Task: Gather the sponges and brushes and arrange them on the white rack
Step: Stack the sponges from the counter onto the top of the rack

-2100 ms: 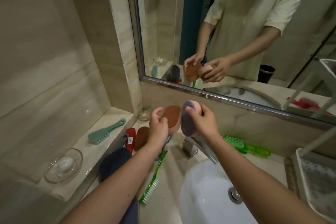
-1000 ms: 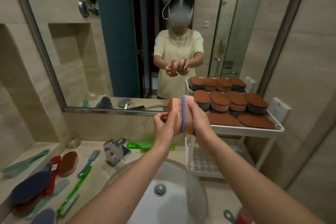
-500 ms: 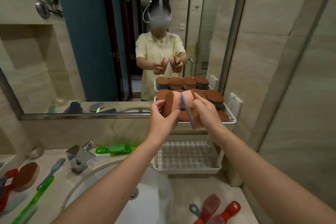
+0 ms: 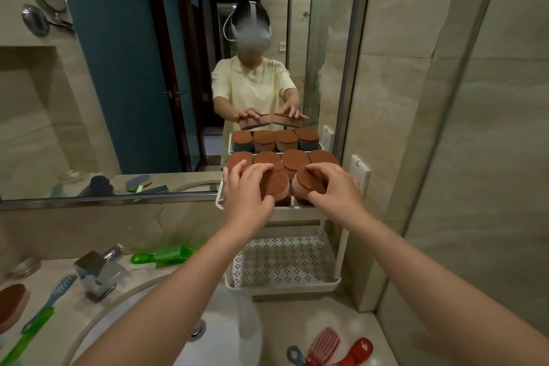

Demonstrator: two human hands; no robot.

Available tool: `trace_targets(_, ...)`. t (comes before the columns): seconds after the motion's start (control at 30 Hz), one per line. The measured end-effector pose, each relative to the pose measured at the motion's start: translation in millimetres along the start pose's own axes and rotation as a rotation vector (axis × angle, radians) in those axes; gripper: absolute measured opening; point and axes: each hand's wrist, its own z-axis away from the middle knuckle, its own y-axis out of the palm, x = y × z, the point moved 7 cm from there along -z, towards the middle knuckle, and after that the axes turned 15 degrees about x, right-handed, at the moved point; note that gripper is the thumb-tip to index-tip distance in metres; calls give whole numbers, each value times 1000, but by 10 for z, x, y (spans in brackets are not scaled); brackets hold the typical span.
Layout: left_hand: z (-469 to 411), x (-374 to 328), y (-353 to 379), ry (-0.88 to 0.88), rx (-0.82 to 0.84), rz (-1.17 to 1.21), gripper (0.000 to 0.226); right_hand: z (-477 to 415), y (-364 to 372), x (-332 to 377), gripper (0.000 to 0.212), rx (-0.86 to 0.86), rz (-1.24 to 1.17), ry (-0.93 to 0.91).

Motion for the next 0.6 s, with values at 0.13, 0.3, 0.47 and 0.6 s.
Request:
trace_targets(0.13,-58,-35,55,10,22,-85,58,-102,77,-8,49,14,97,-18)
trace_targets(0.3,-144,23,126,-29,65,-134,58,-180,122,1,45,-2,173,-11)
trace_targets(0.47,-139,72,207,-59,73,-209,51,-205,179,-48,42,-2,225,-5)
trace_targets(0.6,-79,92,287,-45,73,-238,50,-189,266,-79,42,-14,230,4)
